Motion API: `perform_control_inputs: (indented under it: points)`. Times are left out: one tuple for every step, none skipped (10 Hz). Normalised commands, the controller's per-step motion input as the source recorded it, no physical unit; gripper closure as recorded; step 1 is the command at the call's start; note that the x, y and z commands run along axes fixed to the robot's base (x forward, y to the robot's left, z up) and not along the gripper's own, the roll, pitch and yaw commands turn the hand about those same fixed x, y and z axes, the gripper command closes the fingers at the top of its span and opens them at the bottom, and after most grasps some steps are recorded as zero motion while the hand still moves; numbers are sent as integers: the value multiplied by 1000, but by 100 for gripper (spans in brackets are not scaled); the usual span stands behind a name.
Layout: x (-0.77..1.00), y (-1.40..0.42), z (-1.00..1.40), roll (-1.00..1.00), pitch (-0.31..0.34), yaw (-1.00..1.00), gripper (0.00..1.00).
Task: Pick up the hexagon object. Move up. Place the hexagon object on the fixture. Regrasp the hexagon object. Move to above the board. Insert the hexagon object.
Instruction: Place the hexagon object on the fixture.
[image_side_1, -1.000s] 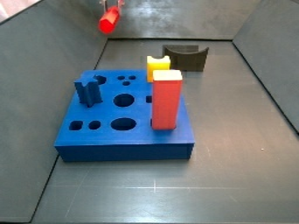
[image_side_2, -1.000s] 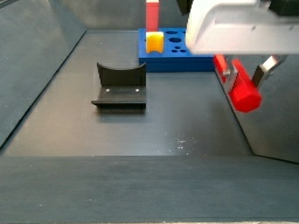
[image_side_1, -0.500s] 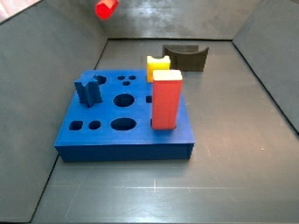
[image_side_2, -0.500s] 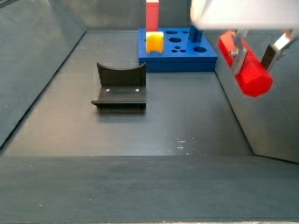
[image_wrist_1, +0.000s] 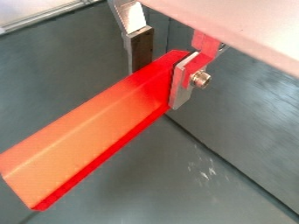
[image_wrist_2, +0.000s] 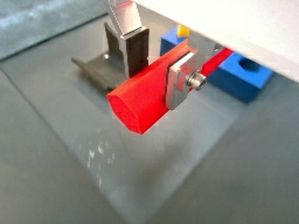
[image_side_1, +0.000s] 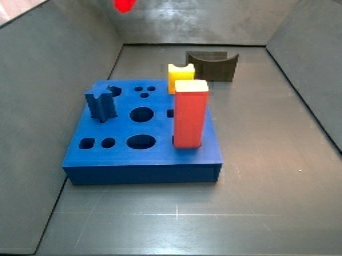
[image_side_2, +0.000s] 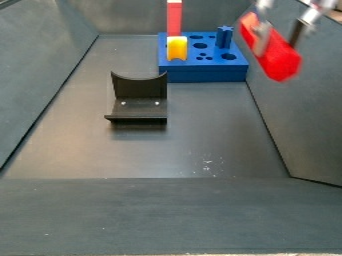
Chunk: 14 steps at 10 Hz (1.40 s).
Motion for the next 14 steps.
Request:
perform_control_inputs:
  points:
    - [1000, -447, 125, -57, -74, 76, 100]
    - [1000, -418, 112, -72, -35, 50, 100]
    - [1000, -394, 106, -72, -13, 41, 100]
    - [1000, -377, 100, -74, 3, 37, 100]
    - [1000, -344, 90, -84, 31, 29, 100]
    - [1000, -316, 82, -84, 54, 26, 100]
    - [1000, -283, 73, -84, 79, 26, 100]
    - [1000, -264, 67, -87, 93, 27, 100]
    - [1000, -236, 60, -76, 111, 28, 100]
    - [1000, -223, 57, -73, 119, 29, 100]
    - [1000, -199, 52, -70, 130, 32, 100]
    - [1000, -187, 50, -73, 134, 29, 100]
    - [1000, 62, -201, -1000, 114, 59, 100]
    - [1000, 88, -210, -1000, 114, 54, 100]
